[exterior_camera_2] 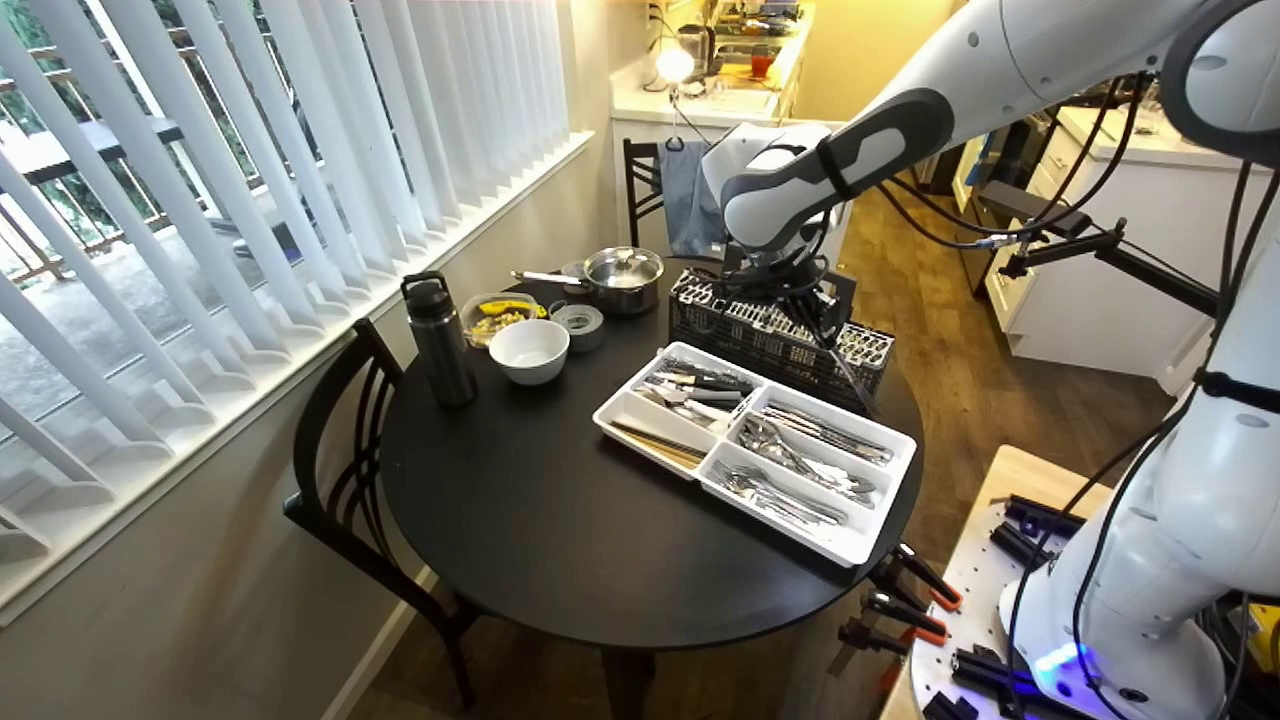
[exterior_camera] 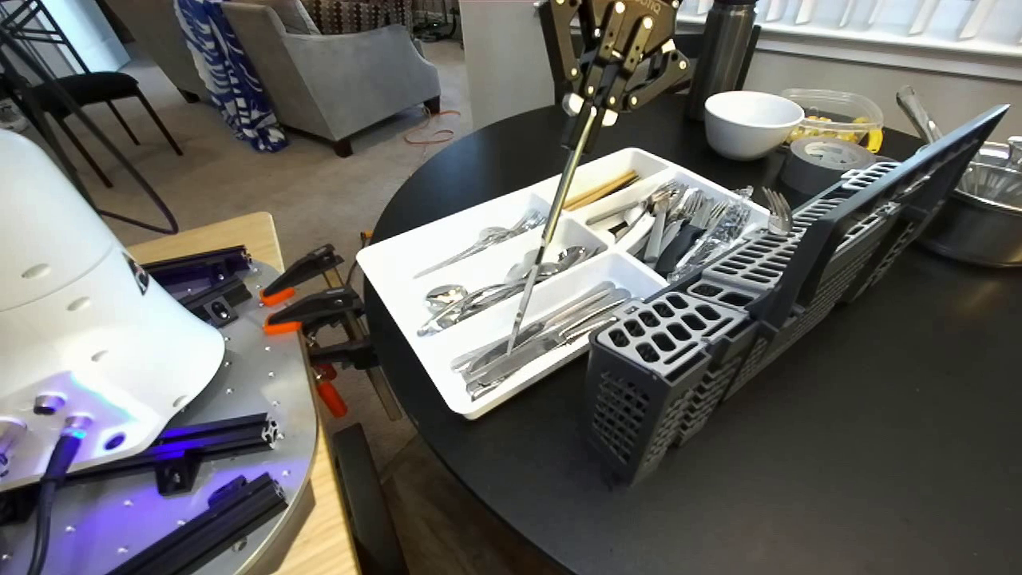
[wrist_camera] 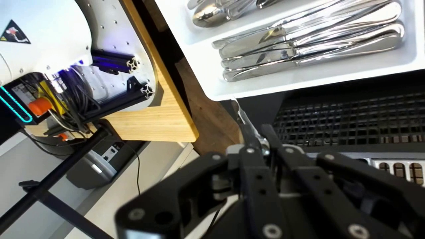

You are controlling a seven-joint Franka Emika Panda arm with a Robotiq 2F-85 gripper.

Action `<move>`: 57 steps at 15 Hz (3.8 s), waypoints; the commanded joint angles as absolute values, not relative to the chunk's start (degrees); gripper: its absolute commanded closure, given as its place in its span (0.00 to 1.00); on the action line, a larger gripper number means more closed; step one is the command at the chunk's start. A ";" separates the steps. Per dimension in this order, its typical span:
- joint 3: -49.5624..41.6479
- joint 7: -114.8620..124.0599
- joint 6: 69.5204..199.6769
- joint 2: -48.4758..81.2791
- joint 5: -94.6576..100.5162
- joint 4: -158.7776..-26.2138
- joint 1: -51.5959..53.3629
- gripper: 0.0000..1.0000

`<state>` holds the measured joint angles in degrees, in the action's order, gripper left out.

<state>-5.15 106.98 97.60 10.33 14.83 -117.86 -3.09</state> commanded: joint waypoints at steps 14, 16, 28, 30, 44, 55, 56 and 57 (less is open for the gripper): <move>-7.34 106.68 96.37 20.56 9.00 -114.46 -2.92 0.98; -7.42 106.73 96.26 21.39 9.36 -114.14 -2.67 0.66; -7.14 105.37 100.48 19.60 9.82 -115.24 -2.17 0.01; -6.93 103.33 101.48 19.20 10.03 -115.62 -2.33 0.00; -9.89 105.91 122.17 10.96 -2.47 -126.87 -4.48 0.00; -9.43 101.98 121.97 9.79 -0.83 -129.24 -4.43 0.00; -9.20 101.54 122.46 9.61 -1.39 -130.73 -4.36 0.00; -9.01 103.19 125.73 9.32 -4.06 -133.30 -4.43 0.00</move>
<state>-9.64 101.97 122.01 9.94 -0.88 -129.37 -4.17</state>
